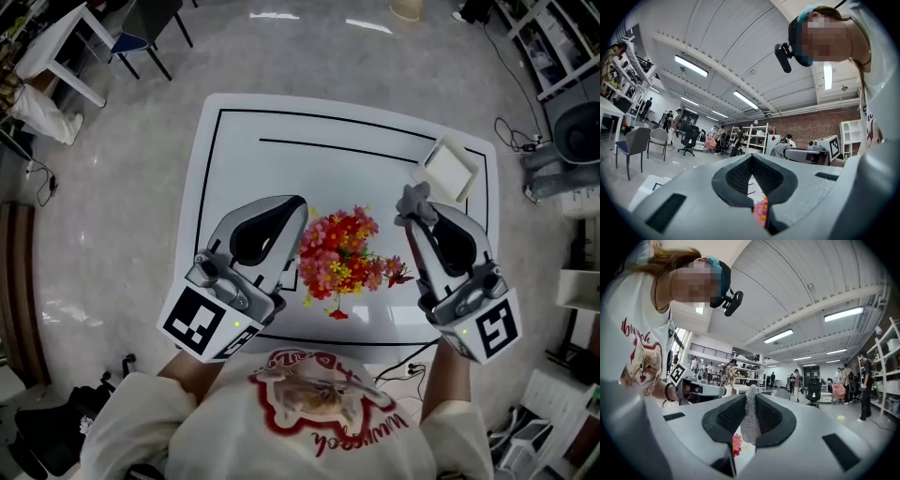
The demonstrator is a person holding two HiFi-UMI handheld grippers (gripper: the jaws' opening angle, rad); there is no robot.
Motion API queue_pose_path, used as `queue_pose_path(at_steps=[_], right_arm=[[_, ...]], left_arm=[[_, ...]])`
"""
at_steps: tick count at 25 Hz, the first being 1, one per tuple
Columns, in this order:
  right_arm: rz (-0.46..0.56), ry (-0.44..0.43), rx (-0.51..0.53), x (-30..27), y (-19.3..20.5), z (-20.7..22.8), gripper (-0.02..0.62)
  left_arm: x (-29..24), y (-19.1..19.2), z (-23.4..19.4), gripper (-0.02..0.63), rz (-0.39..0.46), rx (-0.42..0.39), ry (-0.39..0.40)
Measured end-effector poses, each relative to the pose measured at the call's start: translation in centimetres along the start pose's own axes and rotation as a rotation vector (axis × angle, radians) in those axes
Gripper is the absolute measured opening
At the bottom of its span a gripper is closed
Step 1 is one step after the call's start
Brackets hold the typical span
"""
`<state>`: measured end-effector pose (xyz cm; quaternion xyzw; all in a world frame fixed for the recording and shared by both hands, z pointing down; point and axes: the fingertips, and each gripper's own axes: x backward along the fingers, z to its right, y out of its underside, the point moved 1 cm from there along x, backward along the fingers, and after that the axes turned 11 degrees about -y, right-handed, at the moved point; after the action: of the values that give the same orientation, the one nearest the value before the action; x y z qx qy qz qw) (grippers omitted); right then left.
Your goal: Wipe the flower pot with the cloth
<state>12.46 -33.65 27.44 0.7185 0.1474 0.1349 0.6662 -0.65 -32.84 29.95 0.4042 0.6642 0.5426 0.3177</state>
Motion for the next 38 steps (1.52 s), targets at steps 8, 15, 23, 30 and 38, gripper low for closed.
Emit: queue_pose_path(at_steps=[8, 15, 23, 30, 38], right_arm=[[-0.060, -0.159, -0.009, -1.5, 4.1, 2.5, 0.055], [-0.145, -0.343, -0.005, -3.6, 8.9, 3.5, 0.055], [-0.191, -0.494, -0.095, -6.1, 14.5, 2.6, 0.054], [-0.214, -0.641, -0.155, -6.8, 17.2, 0.8, 0.054], [-0.198, -0.800, -0.244, -7.7, 18.1, -1.6, 0.054]], left_arm=[[-0.3, 1.5, -1.2, 0.002, -0.040, 0.002, -0.015], [-0.7, 2.0, -2.4, 0.002, -0.049, 0.011, -0.027], [-1.1, 2.6, -3.0, 0.002, -0.050, 0.017, -0.043], [-1.2, 3.8, -4.1, 0.002, -0.081, 0.051, -0.059], [-1.5, 3.6, -4.3, 0.002, -0.075, 0.049, -0.064]])
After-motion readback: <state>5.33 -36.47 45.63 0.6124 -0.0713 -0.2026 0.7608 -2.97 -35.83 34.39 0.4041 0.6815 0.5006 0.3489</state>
